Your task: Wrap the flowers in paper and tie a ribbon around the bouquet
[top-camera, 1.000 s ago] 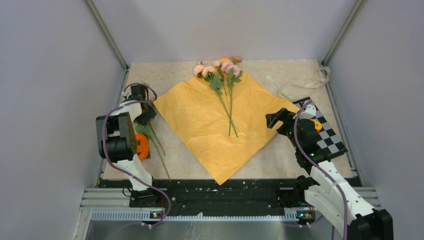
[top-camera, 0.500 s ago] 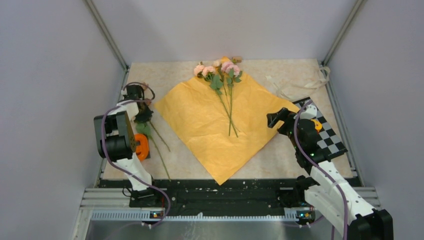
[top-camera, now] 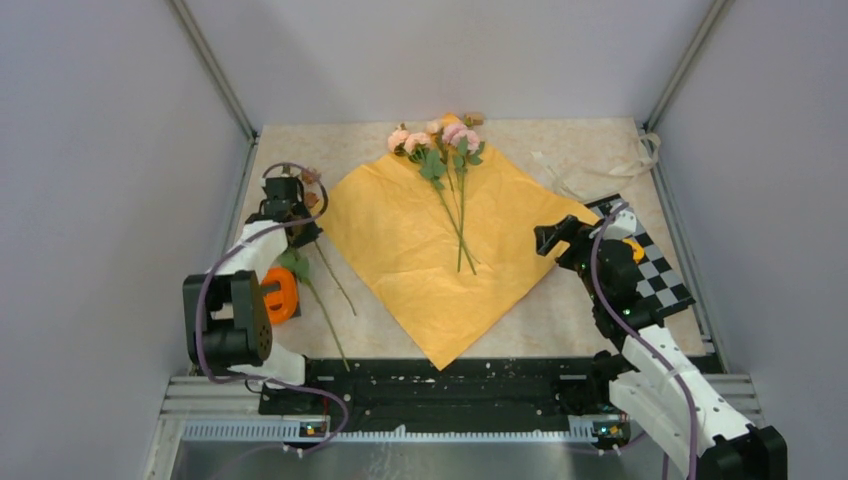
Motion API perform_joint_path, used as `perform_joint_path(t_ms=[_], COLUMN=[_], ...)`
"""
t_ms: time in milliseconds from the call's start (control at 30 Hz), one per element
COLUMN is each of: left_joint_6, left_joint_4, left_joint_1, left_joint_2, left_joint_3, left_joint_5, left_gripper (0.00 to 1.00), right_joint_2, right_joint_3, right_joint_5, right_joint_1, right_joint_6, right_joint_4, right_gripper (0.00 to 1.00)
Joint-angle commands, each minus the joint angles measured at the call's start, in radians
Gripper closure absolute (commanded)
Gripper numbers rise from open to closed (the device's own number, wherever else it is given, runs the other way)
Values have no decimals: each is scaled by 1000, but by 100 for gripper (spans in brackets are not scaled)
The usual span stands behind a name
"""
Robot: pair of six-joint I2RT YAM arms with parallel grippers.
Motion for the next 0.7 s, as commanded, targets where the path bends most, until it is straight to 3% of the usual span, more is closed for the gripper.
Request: perform_joint_path(t_ms=[0,167,300,433,667], left_joint_6=[-15,-57,-137,-158,-158], left_joint_4=[53,121,283,350,333], left_joint_1=[-64,-226,-314,-414,-541], left_joint_2=[-148,-271,-270,-141,244], left_joint_3=[12,3,6,97,437], left_joint_5=[-44,-100,16,66,97], left_gripper=[100,100,100,100,100], right_joint_2=[-28,-36,-33,-26,-3], right_joint_3=[15,9,9,9,8], right_joint_5=[-11,-17,-19,-12,-7], right_joint_1=[-6,-8,-7,-8,-7], right_joint_6=[3,8,8,8,5], right_joint_4=[11,22,22,22,33], right_gripper=[1,1,1,1,1])
